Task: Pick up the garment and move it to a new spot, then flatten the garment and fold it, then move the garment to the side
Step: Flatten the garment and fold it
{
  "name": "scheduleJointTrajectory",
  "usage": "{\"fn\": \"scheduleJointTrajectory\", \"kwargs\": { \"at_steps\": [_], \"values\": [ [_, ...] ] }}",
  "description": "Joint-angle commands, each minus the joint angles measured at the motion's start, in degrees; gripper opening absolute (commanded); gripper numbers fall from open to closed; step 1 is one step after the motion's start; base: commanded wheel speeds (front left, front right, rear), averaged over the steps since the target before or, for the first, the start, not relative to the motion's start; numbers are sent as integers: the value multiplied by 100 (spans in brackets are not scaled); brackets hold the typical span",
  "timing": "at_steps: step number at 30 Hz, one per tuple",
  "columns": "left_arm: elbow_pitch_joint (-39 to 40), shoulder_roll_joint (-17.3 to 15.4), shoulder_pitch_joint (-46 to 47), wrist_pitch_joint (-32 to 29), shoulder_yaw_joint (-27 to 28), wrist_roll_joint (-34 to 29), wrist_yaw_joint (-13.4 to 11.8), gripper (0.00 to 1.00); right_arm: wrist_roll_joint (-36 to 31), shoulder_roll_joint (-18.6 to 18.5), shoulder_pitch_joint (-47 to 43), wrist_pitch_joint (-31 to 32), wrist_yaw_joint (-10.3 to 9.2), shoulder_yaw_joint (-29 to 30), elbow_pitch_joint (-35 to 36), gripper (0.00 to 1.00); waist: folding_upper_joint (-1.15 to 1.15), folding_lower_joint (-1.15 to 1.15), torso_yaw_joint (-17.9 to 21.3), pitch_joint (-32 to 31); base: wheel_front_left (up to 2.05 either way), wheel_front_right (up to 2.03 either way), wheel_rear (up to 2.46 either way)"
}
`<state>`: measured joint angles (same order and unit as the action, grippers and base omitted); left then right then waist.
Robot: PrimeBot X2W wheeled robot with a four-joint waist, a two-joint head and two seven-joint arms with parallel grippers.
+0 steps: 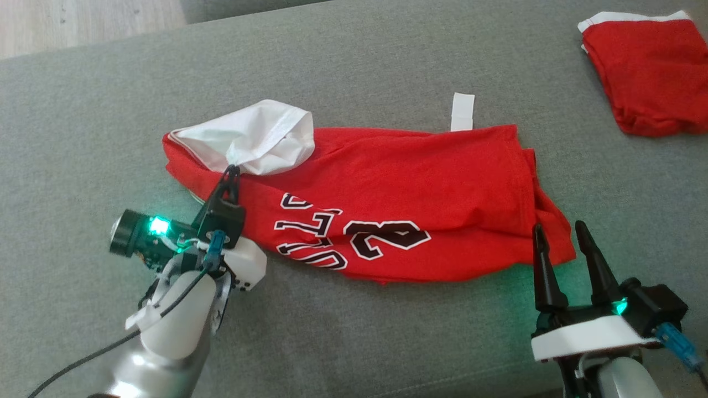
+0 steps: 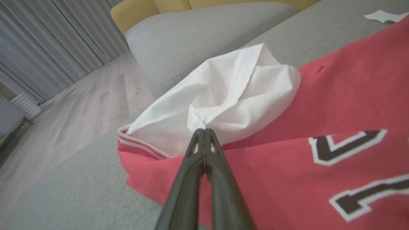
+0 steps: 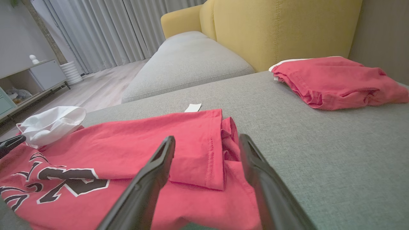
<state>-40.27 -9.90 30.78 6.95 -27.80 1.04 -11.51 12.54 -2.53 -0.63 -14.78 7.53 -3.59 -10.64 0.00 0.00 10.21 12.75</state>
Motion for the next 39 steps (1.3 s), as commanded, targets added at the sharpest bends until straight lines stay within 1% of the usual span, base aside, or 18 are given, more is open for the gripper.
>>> {"fn": "scheduleJointTrajectory", "kwargs": {
  "at_steps": [1,9,14,18,22,25,29,32,34,35,36,39],
  "values": [
    [205,-148,330,101,170,29,12,0,25,-34,124,-22,-4,-143,151,100,0,0,-16,-12,0,0,0],
    [522,-115,244,318,25,17,-5,0,7,-34,42,-22,-4,-93,120,100,0,0,-133,-167,0,0,0],
    [1103,-186,-167,303,-18,62,-95,0,4,-34,-55,-22,-4,-21,114,100,0,0,-243,-317,0,0,0],
    [1989,-358,-922,-16,-46,145,-218,0,13,-34,-152,-22,-4,75,147,100,0,0,-376,-388,0,0,0],
    [2994,-606,-1900,-582,-188,225,-262,0,9,-34,-198,-22,-4,140,176,100,0,0,-551,-374,0,0,0],
    [3566,-780,-2511,-940,-251,294,-325,0,-12,-34,-171,-22,-4,140,181,100,0,0,-676,-332,0,0,0],
    [3787,-1023,-2961,-1192,-228,328,-407,0,-40,-34,-101,-22,-4,101,187,100,0,0,-774,-233,0,0,0],
    [3745,-1090,-3068,-1248,-203,393,-408,0,-48,-34,-73,-22,-4,95,184,100,0,0,-834,-180,0,0,0],
    [3717,-1071,-3049,-1148,-207,460,-357,0,-47,-34,-57,-22,-4,86,179,100,0,0,-860,-150,0,0,0],
    [3688,-1046,-3036,-1078,-207,516,-318,40,-45,-34,-46,-22,-4,78,175,100,0,0,-867,-137,0,0,0],
    [3636,-1037,-3025,-1032,-213,553,-280,100,-42,-34,-34,-22,-4,68,171,100,0,0,-869,-126,0,0,0],
    [3527,-956,-3032,-901,-188,722,-220,100,-38,-34,-1,-22,-4,25,159,100,0,0,-852,-109,0,0,0]
  ]
}}
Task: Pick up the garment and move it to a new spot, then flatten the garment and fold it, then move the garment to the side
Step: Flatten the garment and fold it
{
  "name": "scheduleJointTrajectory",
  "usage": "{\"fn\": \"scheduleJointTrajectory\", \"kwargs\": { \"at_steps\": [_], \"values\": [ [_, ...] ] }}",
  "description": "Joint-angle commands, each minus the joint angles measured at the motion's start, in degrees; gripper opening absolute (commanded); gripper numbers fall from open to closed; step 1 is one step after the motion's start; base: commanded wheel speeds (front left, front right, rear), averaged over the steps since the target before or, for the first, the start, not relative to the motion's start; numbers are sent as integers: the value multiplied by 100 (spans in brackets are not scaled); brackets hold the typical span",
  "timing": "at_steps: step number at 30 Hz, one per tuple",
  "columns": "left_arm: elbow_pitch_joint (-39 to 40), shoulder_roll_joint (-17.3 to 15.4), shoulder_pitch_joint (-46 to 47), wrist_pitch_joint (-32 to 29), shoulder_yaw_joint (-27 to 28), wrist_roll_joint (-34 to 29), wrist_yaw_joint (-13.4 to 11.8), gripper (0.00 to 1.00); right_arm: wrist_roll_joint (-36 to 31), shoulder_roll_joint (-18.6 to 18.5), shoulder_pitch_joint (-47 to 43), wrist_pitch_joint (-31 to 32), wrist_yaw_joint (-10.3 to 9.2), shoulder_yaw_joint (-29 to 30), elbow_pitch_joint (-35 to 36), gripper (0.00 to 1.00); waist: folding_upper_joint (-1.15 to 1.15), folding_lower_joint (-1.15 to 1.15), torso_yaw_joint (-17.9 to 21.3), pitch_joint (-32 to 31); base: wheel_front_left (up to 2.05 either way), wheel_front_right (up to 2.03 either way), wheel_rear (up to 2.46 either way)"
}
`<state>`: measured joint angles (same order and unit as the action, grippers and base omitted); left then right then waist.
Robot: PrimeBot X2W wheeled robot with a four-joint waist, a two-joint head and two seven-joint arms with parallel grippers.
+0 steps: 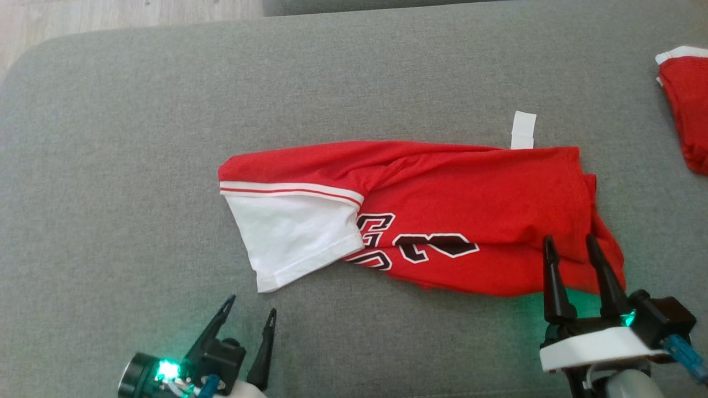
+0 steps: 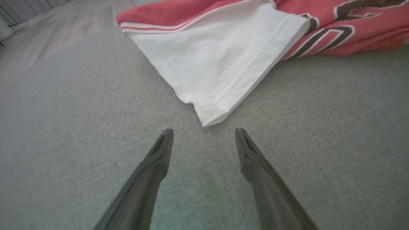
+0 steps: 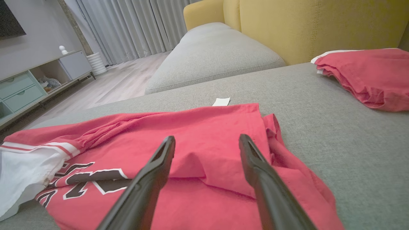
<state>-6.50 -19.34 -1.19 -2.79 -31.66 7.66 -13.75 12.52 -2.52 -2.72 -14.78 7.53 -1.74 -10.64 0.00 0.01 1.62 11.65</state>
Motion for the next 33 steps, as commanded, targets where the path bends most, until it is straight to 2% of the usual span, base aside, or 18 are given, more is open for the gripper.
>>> {"fn": "scheduleJointTrajectory", "kwargs": {
  "at_steps": [1,3,5,8,11,19,25,26,27,28,30,33],
  "values": [
    [139,20,153,121,217,125,13,100,-35,-36,213,-22,-4,-163,158,100,0,-1,11,3,0,0,0],
    [120,91,139,249,264,261,35,100,-31,-36,213,-22,-4,-152,154,100,0,-1,14,-1,0,0,0],
    [51,293,124,482,444,603,46,100,-23,-36,205,-22,-4,-143,144,100,0,-1,20,-12,0,0,0],
    [-302,546,201,855,728,1006,51,100,-14,-36,199,-22,-4,-166,123,100,0,-1,51,-36,0,0,0],
    [-705,742,405,1108,844,1246,163,100,-34,-36,214,-22,-4,-178,119,100,0,-1,70,-50,0,0,0],
    [-1724,923,976,1348,743,1252,365,100,-103,-36,201,-22,-4,-200,120,100,0,-1,177,-56,0,0,0],
    [-2225,1033,1094,1212,629,1394,594,99,-141,-36,208,-22,-4,-175,132,100,0,-1,236,-35,0,0,0],
    [-2274,1051,1090,1163,609,1424,628,89,-143,-36,208,-22,-4,-170,133,100,0,-1,239,-32,0,0,0],
    [-2299,1073,1084,1122,585,1454,667,73,-143,-36,207,-22,-4,-164,134,100,0,-1,240,-31,0,0,0],
    [-2301,1102,1070,1095,575,1504,715,44,-142,-36,205,-22,-4,-156,136,100,0,-1,238,-29,0,0,0],
    [-2271,1121,1038,1064,542,1562,795,0,-140,-36,201,-22,-4,-140,141,100,0,-1,226,-26,0,0,0],
    [-2107,1132,988,1144,543,1665,924,0,-123,-36,186,-22,-4,-102,141,100,0,-1,186,-33,0,0,0]
  ]
}}
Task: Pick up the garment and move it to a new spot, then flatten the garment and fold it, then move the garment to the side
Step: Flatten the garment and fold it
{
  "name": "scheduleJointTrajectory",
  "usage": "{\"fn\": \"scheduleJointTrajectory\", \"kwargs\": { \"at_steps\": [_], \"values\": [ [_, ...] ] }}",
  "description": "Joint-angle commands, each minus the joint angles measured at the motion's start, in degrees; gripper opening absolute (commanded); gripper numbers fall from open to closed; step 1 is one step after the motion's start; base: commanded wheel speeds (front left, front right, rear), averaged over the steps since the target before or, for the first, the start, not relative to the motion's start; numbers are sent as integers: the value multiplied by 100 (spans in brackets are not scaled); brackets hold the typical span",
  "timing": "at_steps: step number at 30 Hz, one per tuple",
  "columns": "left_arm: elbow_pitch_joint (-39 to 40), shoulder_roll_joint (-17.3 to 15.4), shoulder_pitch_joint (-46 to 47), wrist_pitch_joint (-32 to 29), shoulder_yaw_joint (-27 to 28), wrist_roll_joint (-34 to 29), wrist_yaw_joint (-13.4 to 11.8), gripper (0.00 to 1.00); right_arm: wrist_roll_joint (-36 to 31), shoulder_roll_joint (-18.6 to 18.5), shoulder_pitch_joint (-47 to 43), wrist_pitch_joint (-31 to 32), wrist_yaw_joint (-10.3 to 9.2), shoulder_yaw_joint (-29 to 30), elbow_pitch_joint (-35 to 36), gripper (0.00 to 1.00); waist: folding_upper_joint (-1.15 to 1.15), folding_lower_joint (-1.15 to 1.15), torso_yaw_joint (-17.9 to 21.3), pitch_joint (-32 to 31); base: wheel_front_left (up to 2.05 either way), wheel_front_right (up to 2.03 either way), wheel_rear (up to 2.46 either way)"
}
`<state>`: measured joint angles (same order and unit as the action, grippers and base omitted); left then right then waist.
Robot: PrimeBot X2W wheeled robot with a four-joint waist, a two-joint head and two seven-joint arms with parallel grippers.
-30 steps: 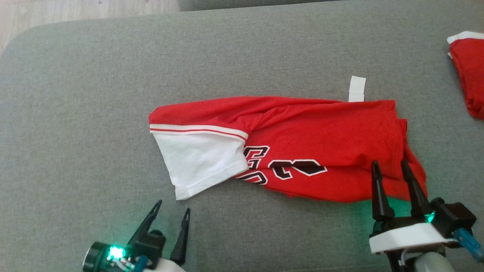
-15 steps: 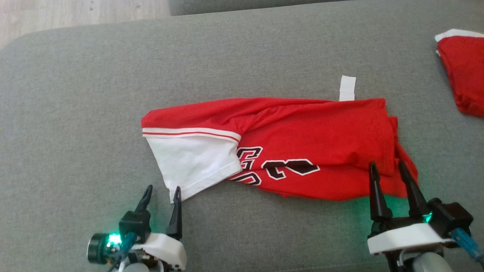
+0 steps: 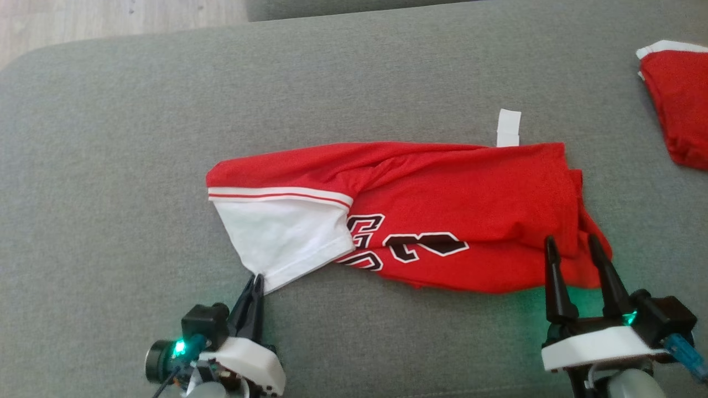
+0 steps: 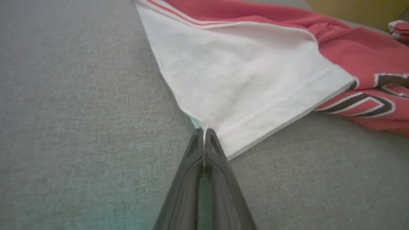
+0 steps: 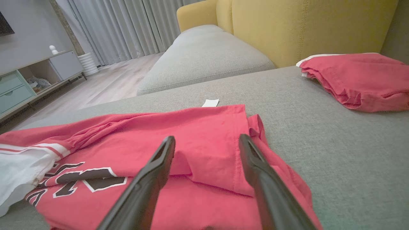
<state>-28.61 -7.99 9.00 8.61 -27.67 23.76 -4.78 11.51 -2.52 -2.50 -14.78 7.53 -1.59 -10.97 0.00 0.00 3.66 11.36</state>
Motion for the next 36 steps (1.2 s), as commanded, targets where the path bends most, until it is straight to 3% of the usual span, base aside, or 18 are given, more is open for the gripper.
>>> {"fn": "scheduleJointTrajectory", "kwargs": {
  "at_steps": [1,9,16,24,30,36],
  "values": [
    [204,-1,-44,66,182,109,57,0,-20,-36,156,-22,-4,-99,173,100,0,0,-40,-6,0,0,0],
    [1851,-335,-155,312,1037,811,120,0,-124,-36,-9,-22,-4,188,231,100,0,0,-200,-7,0,0,0],
    [3326,-713,-438,-39,1730,1374,-60,0,-204,-36,-101,-22,-4,324,321,100,0,0,-214,-5,0,0,0],
    [3826,-885,-696,-325,1835,1369,-313,0,-150,-283,190,-22,-4,-28,287,100,0,0,-314,66,0,0,0],
    [3847,-883,-687,-392,1733,1309,-361,0,96,-1181,1107,4,-4,-645,-524,100,0,0,-466,186,0,0,0],
    [3767,-864,-548,-391,1637,1307,-289,0,602,-2046,2316,816,-4,-1505,-1479,100,0,0,-649,298,0,0,0]
  ]
}}
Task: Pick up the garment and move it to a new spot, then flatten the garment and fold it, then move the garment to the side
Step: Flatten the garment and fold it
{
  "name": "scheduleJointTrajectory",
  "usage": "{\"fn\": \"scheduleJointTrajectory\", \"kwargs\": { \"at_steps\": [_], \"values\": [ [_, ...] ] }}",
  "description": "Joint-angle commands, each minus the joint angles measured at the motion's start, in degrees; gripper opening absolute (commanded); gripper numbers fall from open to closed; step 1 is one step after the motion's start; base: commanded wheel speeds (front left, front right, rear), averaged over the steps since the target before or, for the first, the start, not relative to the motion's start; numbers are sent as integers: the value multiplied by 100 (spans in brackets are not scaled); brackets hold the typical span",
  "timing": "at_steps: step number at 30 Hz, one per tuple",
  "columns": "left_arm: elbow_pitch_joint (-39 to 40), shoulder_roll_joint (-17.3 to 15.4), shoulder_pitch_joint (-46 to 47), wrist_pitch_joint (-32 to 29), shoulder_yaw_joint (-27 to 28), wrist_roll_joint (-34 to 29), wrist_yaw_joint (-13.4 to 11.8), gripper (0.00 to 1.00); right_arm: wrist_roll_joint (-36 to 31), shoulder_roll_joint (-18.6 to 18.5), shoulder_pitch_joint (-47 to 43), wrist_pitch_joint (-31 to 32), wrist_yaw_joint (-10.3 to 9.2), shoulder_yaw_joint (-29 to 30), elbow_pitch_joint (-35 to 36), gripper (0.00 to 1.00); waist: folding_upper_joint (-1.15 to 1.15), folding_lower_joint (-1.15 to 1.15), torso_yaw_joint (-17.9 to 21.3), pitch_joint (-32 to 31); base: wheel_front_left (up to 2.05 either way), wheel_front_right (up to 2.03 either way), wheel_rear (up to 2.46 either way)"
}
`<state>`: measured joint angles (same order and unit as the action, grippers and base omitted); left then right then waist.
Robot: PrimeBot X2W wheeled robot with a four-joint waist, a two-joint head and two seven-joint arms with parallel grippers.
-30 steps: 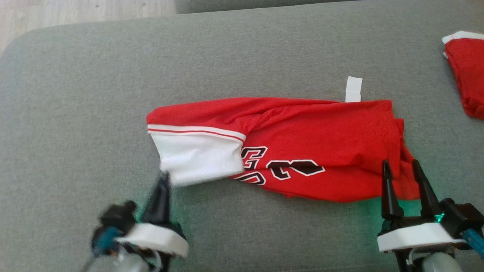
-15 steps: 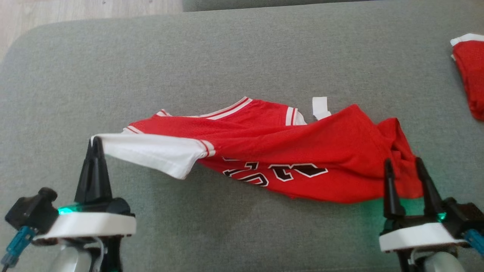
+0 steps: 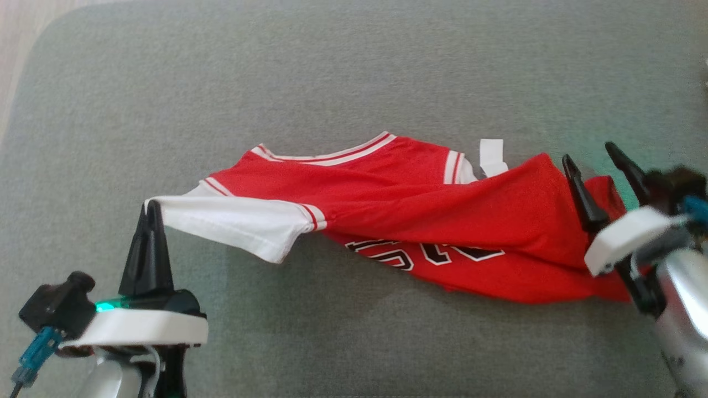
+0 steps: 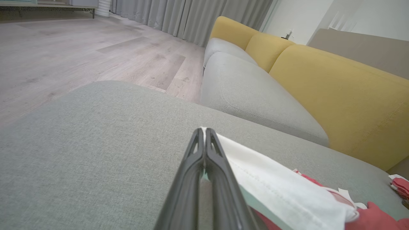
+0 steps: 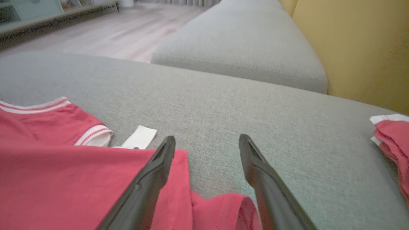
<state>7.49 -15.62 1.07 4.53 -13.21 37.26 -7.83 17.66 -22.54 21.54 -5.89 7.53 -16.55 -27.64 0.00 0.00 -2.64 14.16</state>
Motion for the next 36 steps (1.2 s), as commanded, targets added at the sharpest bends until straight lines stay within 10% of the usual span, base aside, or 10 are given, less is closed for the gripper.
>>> {"fn": "scheduleJointTrajectory", "kwargs": {
  "at_steps": [1,8,9,10,11,20,36],
  "values": [
    [140,-94,270,23,180,-43,23,0,88,-142,62,69,-4,-188,67,100,0,0,-52,39,0,0,0],
    [27,-26,501,51,83,-11,117,0,1046,-569,700,1093,-4,-1468,-604,100,0,0,-258,177,0,0,0],
    [11,-22,530,53,77,-4,128,0,1220,-599,751,1210,-4,-1653,-636,82,0,0,-277,188,0,0,0],
    [-6,-21,556,56,72,3,141,0,1386,-634,806,1282,-4,-1824,-641,27,0,0,-291,197,0,0,0],
    [-24,-21,582,59,69,10,154,0,1507,-687,869,1286,-4,-1983,-627,0,0,0,-302,205,0,0,0],
    [-72,-105,1164,239,173,123,471,0,1964,-1102,1417,374,-4,-2506,-630,0,0,0,-223,48,0,0,0],
    [-1326,-62,4857,-104,86,202,1122,0,1354,-1544,3146,-887,-4,-1222,-88,0,0,0,284,-251,0,0,0]
  ]
}}
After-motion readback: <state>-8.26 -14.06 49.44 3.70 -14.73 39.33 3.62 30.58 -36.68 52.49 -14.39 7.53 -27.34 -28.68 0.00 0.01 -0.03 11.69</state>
